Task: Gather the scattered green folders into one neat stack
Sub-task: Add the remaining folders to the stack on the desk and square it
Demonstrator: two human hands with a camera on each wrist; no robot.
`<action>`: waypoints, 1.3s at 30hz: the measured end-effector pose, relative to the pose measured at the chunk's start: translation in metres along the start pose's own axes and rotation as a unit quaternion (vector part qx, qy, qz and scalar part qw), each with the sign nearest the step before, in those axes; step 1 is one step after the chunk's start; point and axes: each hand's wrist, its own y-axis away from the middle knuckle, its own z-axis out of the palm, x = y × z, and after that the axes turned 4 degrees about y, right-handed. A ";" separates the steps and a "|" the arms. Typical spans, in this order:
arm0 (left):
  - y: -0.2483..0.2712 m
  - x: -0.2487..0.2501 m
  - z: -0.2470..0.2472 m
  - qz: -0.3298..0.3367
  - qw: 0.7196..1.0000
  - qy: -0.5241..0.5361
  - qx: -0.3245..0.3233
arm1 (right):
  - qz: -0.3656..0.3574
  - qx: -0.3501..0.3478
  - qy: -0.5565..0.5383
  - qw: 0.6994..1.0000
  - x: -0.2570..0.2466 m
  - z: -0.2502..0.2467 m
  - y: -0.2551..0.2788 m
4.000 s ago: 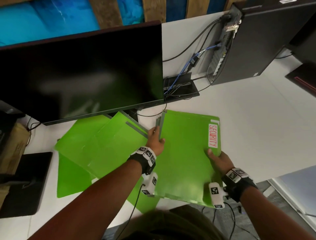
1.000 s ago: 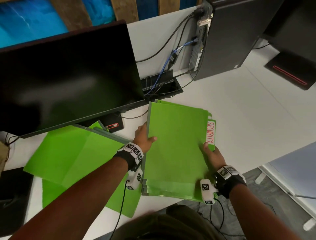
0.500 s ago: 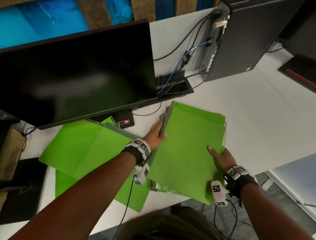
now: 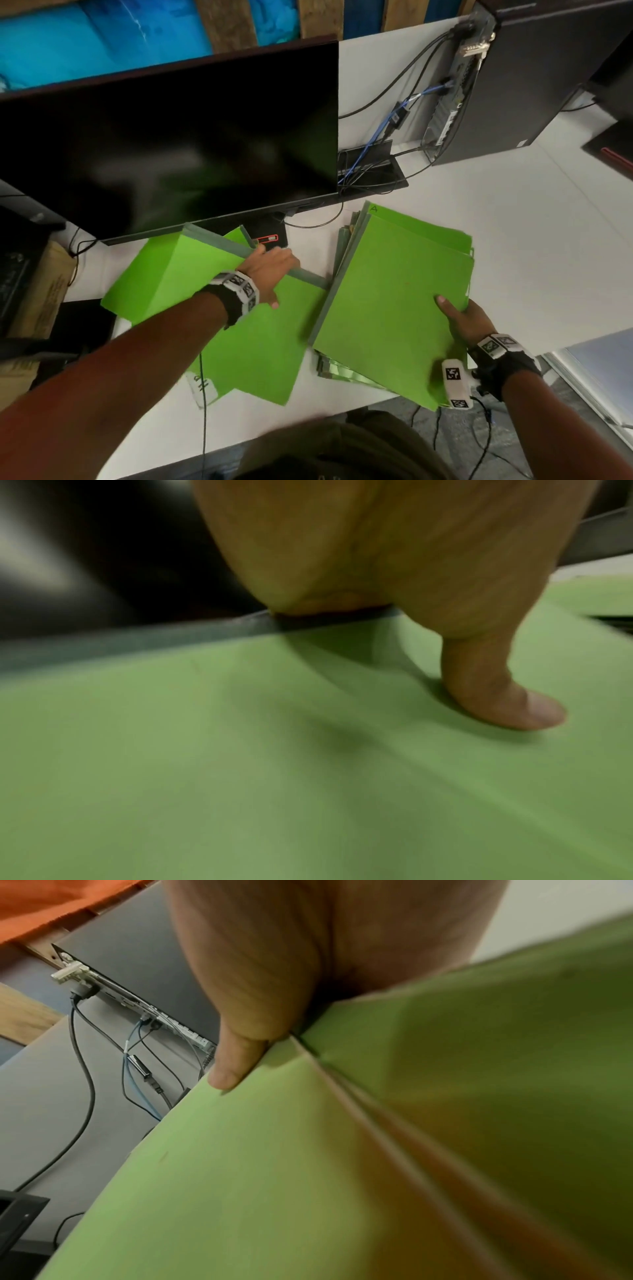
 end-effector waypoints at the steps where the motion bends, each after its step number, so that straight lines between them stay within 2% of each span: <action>1: 0.006 -0.010 -0.006 -0.031 0.999 0.017 -0.002 | 0.000 0.000 -0.003 1.000 0.000 0.000 0.000; 4: 0.027 -0.047 -0.015 -0.078 0.994 0.060 -0.054 | 0.003 0.009 -0.006 1.000 0.000 0.003 0.001; 7: 0.039 -0.079 -0.008 -0.077 0.987 0.020 -0.138 | 0.014 0.015 -0.013 1.000 -0.004 0.006 0.002; 9: 0.041 -0.085 0.001 -0.057 0.984 -0.019 -0.167 | 0.012 0.030 -0.025 0.999 -0.005 0.010 0.004; 15: 0.023 -0.062 0.016 0.000 0.985 -0.074 -0.156 | 0.022 0.059 -0.062 0.996 -0.011 0.035 0.015; 20: 0.010 -0.067 0.016 -0.063 0.988 -0.067 -0.127 | 0.029 0.061 -0.029 0.997 -0.011 0.036 0.013; 23: 0.009 -0.072 0.019 -0.071 0.989 -0.074 -0.109 | 0.032 0.057 -0.019 0.998 -0.013 0.034 0.014; 27: 0.011 -0.076 0.017 -0.059 0.993 -0.042 -0.095 | 0.033 0.053 -0.012 0.998 -0.014 0.035 0.014; 32: 0.022 -0.079 0.010 -0.011 0.994 -0.074 -0.073 | 0.015 0.054 0.001 0.998 -0.017 0.033 0.017; 34: 0.028 -0.076 0.002 -0.003 0.995 -0.052 -0.082 | 0.012 0.053 0.005 0.999 -0.018 0.033 0.018; 39: 0.045 -0.062 -0.029 0.026 0.985 -0.028 -0.167 | 0.014 0.051 0.017 0.998 -0.016 0.034 0.017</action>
